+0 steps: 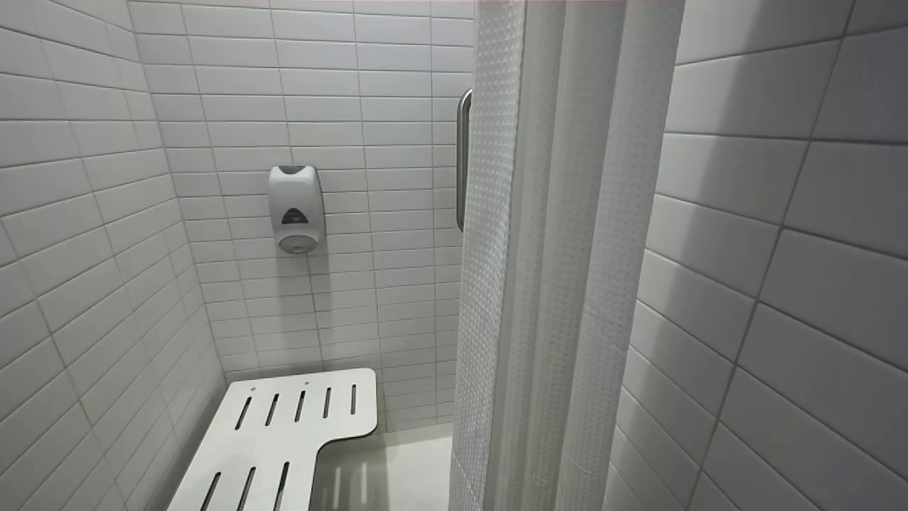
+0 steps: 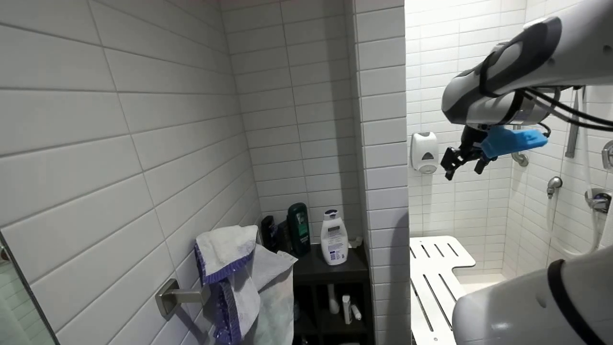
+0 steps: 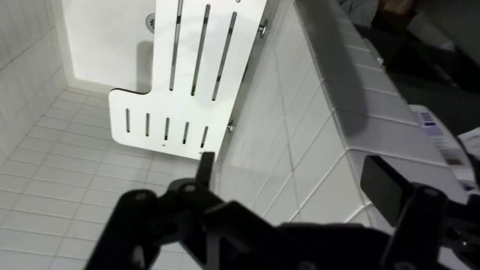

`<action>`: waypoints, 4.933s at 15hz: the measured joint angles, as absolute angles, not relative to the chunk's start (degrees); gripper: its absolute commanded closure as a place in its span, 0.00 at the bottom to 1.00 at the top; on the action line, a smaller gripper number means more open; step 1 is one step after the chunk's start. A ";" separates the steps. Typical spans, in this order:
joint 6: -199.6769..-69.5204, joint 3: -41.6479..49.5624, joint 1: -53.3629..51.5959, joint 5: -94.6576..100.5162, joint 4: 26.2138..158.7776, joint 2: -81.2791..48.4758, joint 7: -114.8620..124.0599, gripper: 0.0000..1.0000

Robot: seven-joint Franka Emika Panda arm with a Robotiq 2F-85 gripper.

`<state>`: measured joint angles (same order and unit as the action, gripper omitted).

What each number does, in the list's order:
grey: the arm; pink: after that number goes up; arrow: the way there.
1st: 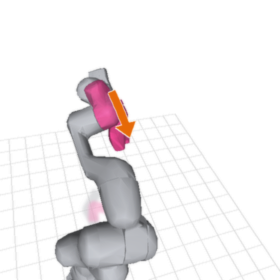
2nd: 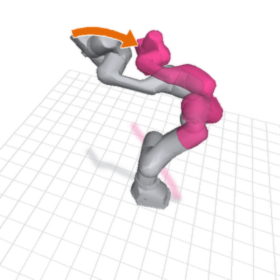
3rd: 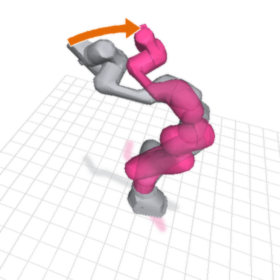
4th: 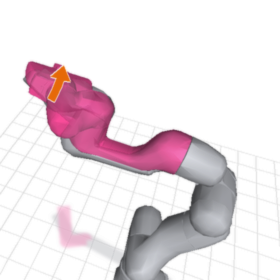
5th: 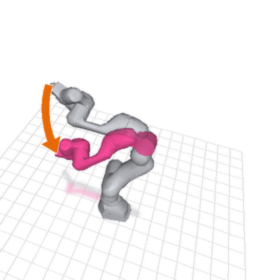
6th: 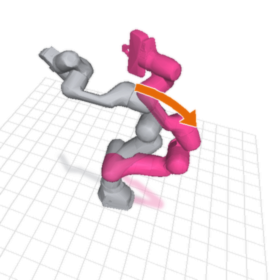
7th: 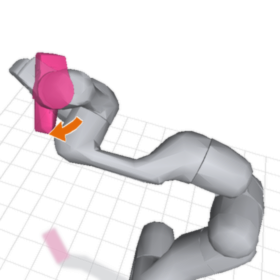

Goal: Pull the curtain to the left

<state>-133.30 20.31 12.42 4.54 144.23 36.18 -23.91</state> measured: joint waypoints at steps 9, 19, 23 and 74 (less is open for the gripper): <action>-149.33 23.31 23.36 10.00 138.86 25.49 -15.90 0.00; -151.27 27.85 31.68 17.24 115.51 5.57 -6.30 0.00; -151.26 28.35 32.52 18.39 110.88 0.74 -4.45 0.00; -156.82 29.37 47.50 7.22 82.55 -21.45 -7.23 0.00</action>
